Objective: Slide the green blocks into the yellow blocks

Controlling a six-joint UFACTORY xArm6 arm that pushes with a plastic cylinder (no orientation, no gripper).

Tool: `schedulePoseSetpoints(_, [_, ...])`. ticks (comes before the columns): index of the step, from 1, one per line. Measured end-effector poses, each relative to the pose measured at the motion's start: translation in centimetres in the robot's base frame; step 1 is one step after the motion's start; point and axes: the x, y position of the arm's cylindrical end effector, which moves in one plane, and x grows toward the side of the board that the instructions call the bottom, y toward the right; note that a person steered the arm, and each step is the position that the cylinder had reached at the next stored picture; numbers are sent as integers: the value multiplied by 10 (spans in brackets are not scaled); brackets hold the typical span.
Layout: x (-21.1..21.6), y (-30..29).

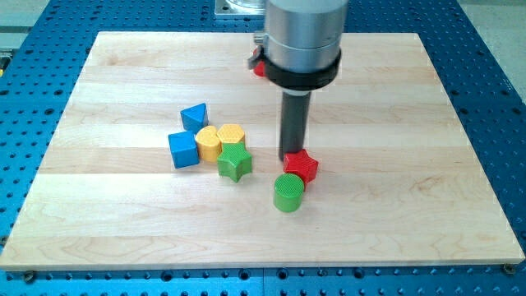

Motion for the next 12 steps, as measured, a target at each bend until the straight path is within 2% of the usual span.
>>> schedulePoseSetpoints(1, [13,65])
schedulePoseSetpoints(2, [43,90])
schedulePoseSetpoints(3, [82,27])
schedulePoseSetpoints(5, [32,-49])
schedulePoseSetpoints(6, [32,-30])
schedulePoseSetpoints(7, [31,-89])
schedulePoseSetpoints(9, [31,-122])
schedulePoseSetpoints(12, [53,-129])
